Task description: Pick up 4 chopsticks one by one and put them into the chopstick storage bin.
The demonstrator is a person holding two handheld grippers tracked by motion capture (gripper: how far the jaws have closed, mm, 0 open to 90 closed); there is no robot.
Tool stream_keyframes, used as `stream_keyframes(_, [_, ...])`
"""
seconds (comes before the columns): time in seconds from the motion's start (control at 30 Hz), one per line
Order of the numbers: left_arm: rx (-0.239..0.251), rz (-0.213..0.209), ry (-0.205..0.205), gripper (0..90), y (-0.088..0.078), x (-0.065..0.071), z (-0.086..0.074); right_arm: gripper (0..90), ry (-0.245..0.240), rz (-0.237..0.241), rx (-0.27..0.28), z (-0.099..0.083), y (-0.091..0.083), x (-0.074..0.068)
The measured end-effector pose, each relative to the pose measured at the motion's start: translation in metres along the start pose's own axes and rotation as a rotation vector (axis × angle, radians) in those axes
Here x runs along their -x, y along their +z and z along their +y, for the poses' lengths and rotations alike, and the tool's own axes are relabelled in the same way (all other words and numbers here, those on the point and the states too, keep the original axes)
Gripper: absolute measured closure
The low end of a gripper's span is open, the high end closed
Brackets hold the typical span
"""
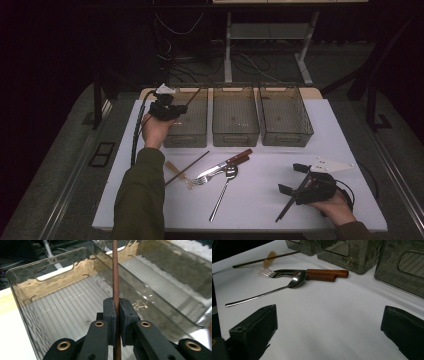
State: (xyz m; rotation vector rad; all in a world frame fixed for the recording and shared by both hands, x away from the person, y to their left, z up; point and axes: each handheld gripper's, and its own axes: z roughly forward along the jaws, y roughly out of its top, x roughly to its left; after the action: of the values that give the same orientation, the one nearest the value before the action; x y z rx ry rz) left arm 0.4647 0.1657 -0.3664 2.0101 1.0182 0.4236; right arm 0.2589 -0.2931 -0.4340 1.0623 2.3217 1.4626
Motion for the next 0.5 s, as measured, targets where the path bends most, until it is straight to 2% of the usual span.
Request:
stream_keyframes(0.23, [-0.064,0.051,-0.025,84.1,0.012,-0.008,-0.008,1.0,-0.002,0.001,0.003,0.0,0.0,0.001])
stream_keyframes(0.5, [-0.139,0.103,-0.074,84.1,0.02,-0.01,-0.013,1.0,-0.002,0.0,0.006,0.0,0.0,0.0])
